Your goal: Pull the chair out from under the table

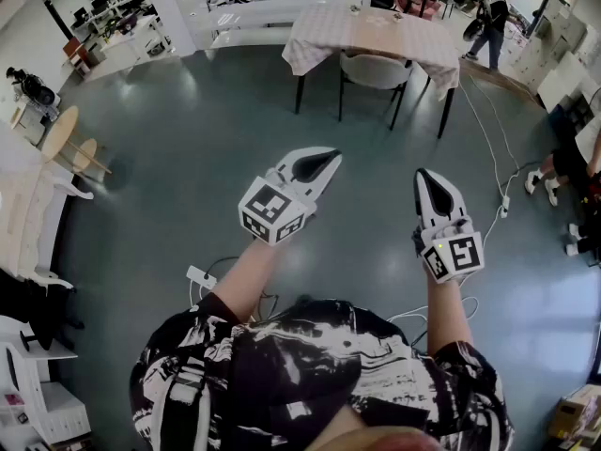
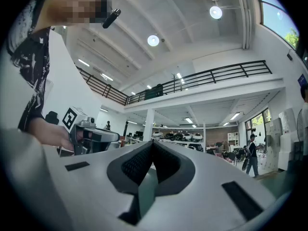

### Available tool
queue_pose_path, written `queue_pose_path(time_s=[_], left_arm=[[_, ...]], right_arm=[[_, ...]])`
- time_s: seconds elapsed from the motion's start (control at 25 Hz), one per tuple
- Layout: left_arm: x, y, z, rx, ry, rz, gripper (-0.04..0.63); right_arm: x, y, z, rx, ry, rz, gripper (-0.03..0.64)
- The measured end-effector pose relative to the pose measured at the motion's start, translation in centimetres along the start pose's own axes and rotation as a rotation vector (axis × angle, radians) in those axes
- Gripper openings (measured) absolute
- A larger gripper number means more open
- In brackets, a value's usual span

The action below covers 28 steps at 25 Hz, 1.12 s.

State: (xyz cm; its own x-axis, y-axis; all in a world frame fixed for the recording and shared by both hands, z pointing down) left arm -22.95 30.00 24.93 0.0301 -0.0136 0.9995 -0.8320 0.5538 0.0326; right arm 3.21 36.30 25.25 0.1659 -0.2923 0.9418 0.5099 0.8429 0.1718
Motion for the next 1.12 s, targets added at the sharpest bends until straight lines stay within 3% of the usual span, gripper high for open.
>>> queue_pose_path(time_s=[0.48,0.64,0.68,0.72,0.76,0.88,1.12], left_arm=[[0.8,-0.1,-0.1,-0.002,0.007,0.001,0.0],[-0.1,0.4,0.1,-0.04,-0.011,-0.099,0.012],[-0.4,0.4,0.2,-0.036,-0.004,-0.138,0.185],[-0.7,0.2,0.3,-0.028,0.008,-0.167,0.44],[-1.0,0.1,0.4,-0.023,0.017,-0.187,0.517],[-1.5,-0.2,0.4,-0.017,0.001,-0.204,0.558],[-1.4,-0.8,0.4,0.001,-0.024,-0.167,0.563]], right_arm=[[0.8,0.2,0.2,-0.005,-0.017,0.001,-0.003],[1.0,0.2,0.4,-0.012,-0.028,0.0,-0.002],[1.1,0.2,0.4,-0.014,-0.03,0.0,-0.002],[1.1,0.3,0.4,-0.015,-0.031,0.0,-0.002],[1.2,0.3,0.3,-0.015,-0.032,-0.001,-0.002],[1.3,0.3,0.1,-0.016,-0.035,0.0,-0.002],[1.4,0.1,-0.3,-0.011,-0.04,-0.003,-0.003]])
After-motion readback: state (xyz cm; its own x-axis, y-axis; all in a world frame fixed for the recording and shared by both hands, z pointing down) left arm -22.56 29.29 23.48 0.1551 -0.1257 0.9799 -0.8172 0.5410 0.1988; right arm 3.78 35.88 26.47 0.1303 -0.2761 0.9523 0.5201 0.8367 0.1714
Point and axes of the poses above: the fingertips, and each gripper's own axes: y backward along the fingers, z to its left, x out of its underside, the point moved 9 cm from there along y, backward along the fingers, and after that the axes turned 8 degrees about y, right-handed, at the moved point
